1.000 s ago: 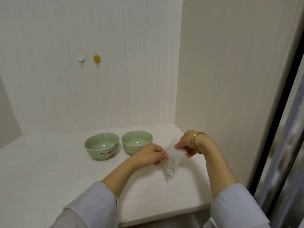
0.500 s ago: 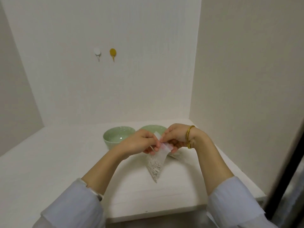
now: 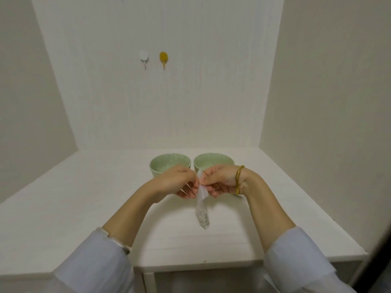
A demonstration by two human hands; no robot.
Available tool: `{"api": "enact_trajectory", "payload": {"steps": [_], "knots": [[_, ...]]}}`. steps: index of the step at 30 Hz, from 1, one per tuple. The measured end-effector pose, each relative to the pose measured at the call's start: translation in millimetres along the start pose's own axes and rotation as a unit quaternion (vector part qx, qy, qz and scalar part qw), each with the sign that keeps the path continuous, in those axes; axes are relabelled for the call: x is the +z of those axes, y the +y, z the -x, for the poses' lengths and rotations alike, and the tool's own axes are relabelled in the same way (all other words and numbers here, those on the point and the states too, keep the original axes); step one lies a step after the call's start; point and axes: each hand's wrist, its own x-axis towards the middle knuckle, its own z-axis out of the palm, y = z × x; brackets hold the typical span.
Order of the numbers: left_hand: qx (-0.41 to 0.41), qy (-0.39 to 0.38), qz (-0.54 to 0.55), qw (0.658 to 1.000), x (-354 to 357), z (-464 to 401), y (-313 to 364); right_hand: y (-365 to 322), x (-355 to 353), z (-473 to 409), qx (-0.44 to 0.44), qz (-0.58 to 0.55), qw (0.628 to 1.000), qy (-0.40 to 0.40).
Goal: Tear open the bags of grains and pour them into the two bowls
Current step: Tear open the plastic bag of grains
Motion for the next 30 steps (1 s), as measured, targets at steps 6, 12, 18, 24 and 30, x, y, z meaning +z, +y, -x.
{"api": "enact_trajectory", "payload": {"steps": [6,12,18,24,30], "knots": [[-0.010,-0.082,0.028,0.996,1,1,-2,6,8,-6,-0.002,-0.039,0.999,0.004],[0.009,-0.102,0.075,0.992,2,-2,-6,7,8,-6,-0.009,-0.080,0.996,0.026],[0.013,-0.138,0.170,0.976,9,-1,-10,12,7,-5,-0.017,-0.102,0.995,-0.002],[0.000,-0.099,0.173,0.980,15,-7,-8,16,9,-6,-0.020,-0.136,0.990,0.030],[-0.021,-0.046,0.161,0.986,20,-12,-6,17,8,-7,-0.027,-0.131,0.989,0.065]]}}
